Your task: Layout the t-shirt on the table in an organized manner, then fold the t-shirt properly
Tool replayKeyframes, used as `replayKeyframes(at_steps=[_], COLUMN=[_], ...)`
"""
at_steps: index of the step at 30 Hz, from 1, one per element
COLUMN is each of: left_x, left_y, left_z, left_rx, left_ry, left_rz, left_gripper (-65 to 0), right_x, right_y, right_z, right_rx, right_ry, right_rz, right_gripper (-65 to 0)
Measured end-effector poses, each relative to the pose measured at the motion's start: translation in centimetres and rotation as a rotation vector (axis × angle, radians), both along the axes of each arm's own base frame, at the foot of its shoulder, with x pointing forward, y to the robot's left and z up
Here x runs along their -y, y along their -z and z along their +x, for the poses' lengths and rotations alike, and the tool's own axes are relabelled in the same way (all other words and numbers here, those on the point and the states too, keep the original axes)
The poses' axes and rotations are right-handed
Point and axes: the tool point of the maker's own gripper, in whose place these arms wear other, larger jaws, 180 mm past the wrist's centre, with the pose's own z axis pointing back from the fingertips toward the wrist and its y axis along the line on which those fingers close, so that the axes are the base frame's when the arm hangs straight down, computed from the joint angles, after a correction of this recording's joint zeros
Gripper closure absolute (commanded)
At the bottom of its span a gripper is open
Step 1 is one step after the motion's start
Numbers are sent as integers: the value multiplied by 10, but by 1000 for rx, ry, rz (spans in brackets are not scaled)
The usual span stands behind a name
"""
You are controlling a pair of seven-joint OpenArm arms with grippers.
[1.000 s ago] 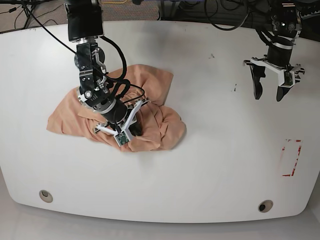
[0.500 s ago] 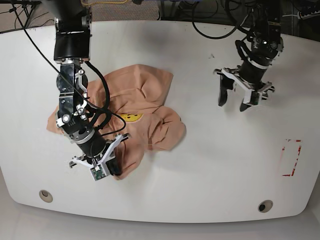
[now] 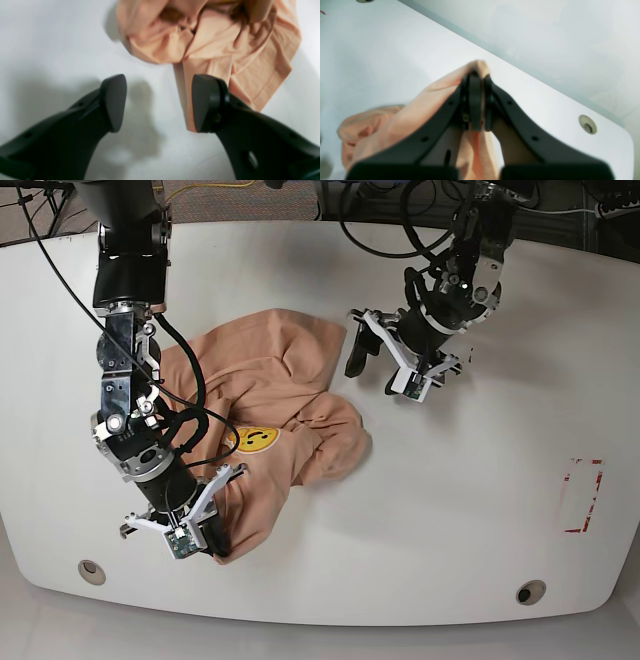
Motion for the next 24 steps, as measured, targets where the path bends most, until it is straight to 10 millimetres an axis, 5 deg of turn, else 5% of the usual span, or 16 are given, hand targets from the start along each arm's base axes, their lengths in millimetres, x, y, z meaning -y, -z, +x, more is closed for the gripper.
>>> replayKeyframes(at_steps=[14,24], left_x=[47,66], left_y=[49,57], left_z=[-24,-18], left_rx=[-150,-145], left_ry=[132,162], left_rz=[12,-12], left_gripper=[-389,-381], right_x=[13,18], right_y=[-12,-13], right_z=[-3,-4], right_rx=[32,34], right_ry=[9,12], right_rz=[-52,-68], right_gripper=[0,0])
